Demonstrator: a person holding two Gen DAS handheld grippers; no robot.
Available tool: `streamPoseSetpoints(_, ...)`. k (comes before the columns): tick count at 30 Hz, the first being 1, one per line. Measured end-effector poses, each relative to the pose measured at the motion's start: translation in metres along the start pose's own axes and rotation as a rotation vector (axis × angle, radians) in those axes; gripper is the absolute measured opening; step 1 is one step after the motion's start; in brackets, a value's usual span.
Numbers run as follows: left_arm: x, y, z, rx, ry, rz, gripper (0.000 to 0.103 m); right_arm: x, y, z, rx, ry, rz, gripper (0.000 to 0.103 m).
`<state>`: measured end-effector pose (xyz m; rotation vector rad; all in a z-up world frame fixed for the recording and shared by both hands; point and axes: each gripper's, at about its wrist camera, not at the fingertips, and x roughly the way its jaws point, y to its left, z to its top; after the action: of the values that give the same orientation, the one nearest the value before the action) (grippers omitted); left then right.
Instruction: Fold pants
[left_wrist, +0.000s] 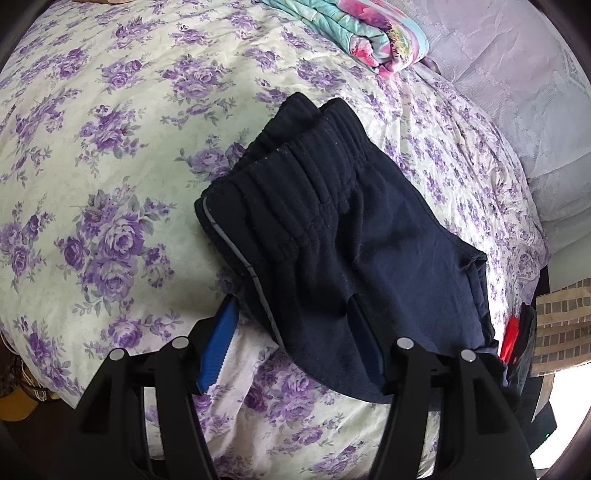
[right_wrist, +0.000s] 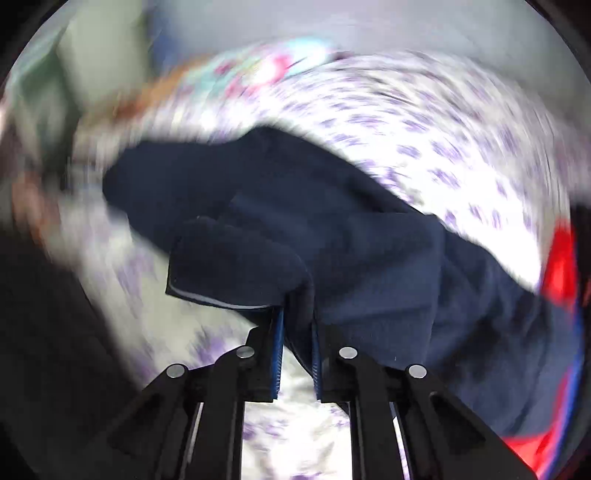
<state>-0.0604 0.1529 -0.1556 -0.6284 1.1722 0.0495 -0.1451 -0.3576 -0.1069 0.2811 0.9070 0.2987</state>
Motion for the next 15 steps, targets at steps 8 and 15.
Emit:
streamPoseSetpoints(8,-0.006,0.015,0.000,-0.036,-0.019,-0.014,0.061,-0.080,-0.148,-0.058,0.693,-0.147,-0.294,0.045)
streamPoseSetpoints(15,-0.004,0.015,0.004,-0.037,-0.025,-0.082,0.054,-0.066,-0.128,-0.054,0.675,-0.165,-0.195,0.060)
